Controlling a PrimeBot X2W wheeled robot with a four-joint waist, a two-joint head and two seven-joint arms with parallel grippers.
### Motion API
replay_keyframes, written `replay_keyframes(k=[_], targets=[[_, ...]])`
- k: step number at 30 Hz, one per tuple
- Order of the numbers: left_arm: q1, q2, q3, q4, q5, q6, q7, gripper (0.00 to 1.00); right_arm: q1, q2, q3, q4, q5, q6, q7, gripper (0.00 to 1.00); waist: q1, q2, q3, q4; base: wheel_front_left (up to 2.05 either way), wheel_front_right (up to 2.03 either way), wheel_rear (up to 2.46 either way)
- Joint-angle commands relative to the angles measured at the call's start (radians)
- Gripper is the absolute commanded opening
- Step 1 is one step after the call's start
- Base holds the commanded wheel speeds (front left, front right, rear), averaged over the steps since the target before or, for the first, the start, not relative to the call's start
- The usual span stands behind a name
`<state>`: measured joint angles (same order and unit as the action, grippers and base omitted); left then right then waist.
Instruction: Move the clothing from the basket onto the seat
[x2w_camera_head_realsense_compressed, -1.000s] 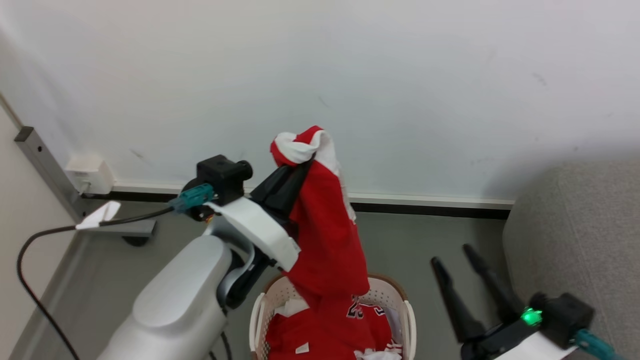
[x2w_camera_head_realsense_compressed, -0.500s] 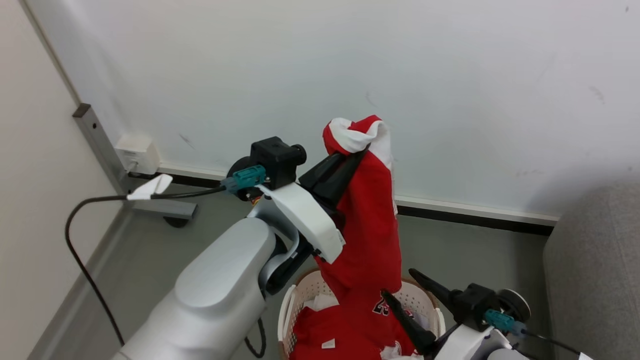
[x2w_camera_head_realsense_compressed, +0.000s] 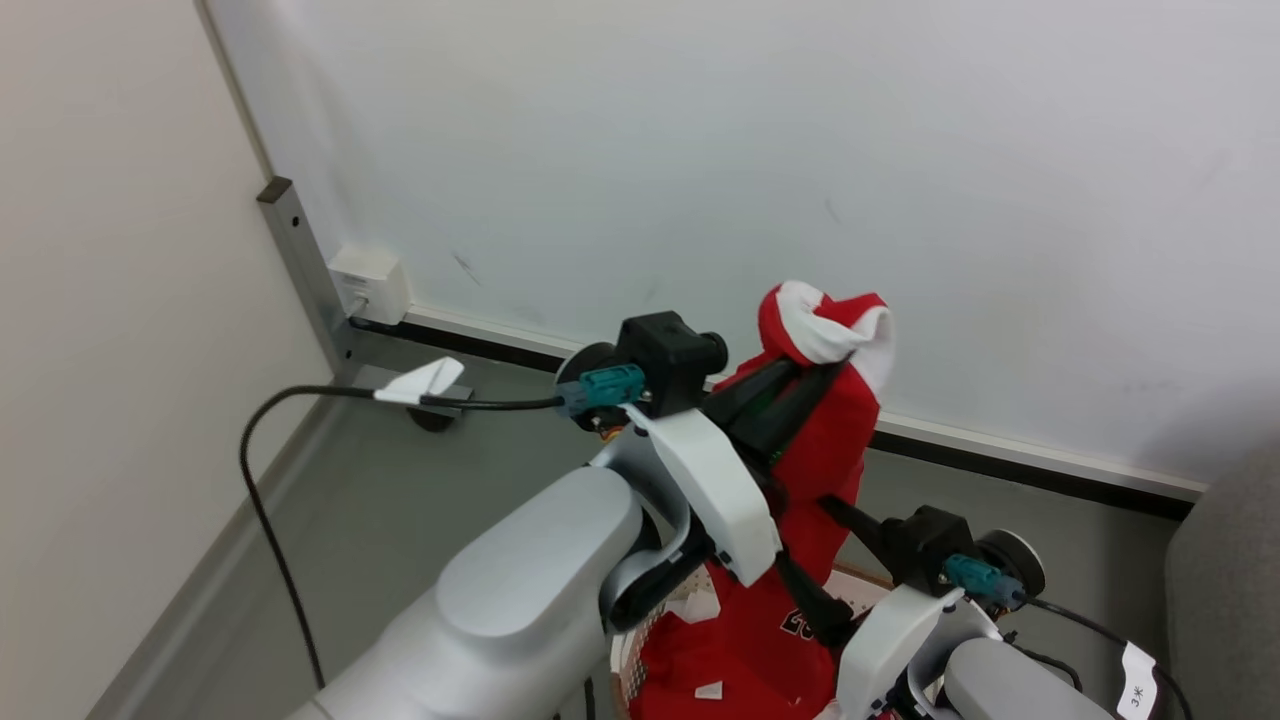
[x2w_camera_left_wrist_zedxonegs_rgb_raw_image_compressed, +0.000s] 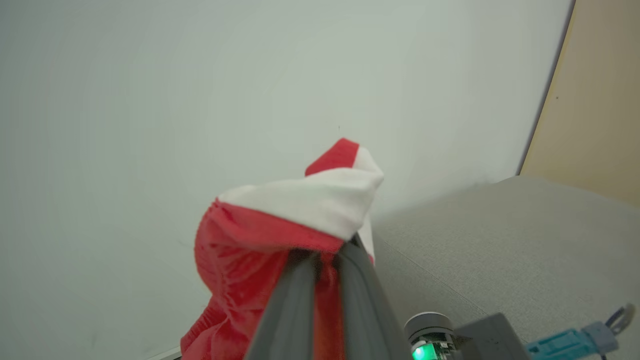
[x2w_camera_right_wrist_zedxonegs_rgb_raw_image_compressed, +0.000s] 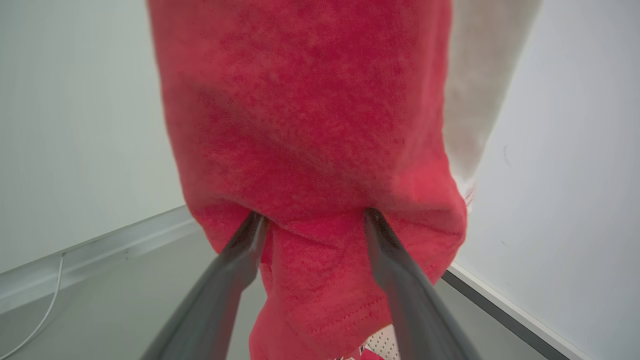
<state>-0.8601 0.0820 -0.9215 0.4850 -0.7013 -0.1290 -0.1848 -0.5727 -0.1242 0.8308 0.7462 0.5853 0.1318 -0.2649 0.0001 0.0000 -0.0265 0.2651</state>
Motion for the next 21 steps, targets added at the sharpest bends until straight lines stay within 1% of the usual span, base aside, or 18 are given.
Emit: replay_keyframes(k=[1,6,14,15,16,17,21], targets=[[-0.007,-0.002,-0.003,0.0,-0.005,-0.002,0.002,0.0,-0.011,0.001,-0.004,0.007,0.001,-0.002,0.001,1.0,-0.0001,0.0,-0.001,0.011,0.0,0.0,0.0],[-0.012,-0.013,-0.063,0.005,-0.043,-0.001,-0.003,0.0,-0.034,0.017,-0.072,0.026,-0.007,-0.002,0.001,1.0,-0.0001,0.0,-0.004,0.043,0.0,0.0,0.0],[-0.03,-0.016,-0.105,0.028,-0.076,-0.001,-0.021,0.0,-0.04,0.023,-0.101,0.033,-0.005,-0.002,0.001,1.0,-0.0001,0.0,-0.008,0.065,0.0,0.0,0.0],[-0.033,-0.016,-0.108,0.03,-0.078,-0.001,-0.025,0.0,-0.039,0.024,-0.102,0.033,-0.001,-0.002,0.001,0.76,-0.0001,0.0,-0.008,0.066,0.0,0.0,0.0],[-0.036,-0.016,-0.111,0.033,-0.082,-0.001,-0.027,0.0,-0.039,0.024,-0.104,0.03,0.001,-0.002,0.001,0.36,-0.0001,0.0,-0.009,0.068,0.0,0.0,0.0],[-0.038,-0.016,-0.113,0.035,-0.086,-0.001,-0.03,0.0,-0.039,0.022,-0.105,0.024,0.002,-0.002,0.001,0.0,-0.0001,0.0,-0.009,0.069,0.0,0.0,0.0],[-0.039,-0.009,-0.121,0.047,-0.1,-0.001,-0.039,0.0,-0.029,0.018,-0.104,0.002,0.001,-0.002,0.001,0.0,-0.0001,0.0,-0.012,0.068,0.0,0.0,0.0]])
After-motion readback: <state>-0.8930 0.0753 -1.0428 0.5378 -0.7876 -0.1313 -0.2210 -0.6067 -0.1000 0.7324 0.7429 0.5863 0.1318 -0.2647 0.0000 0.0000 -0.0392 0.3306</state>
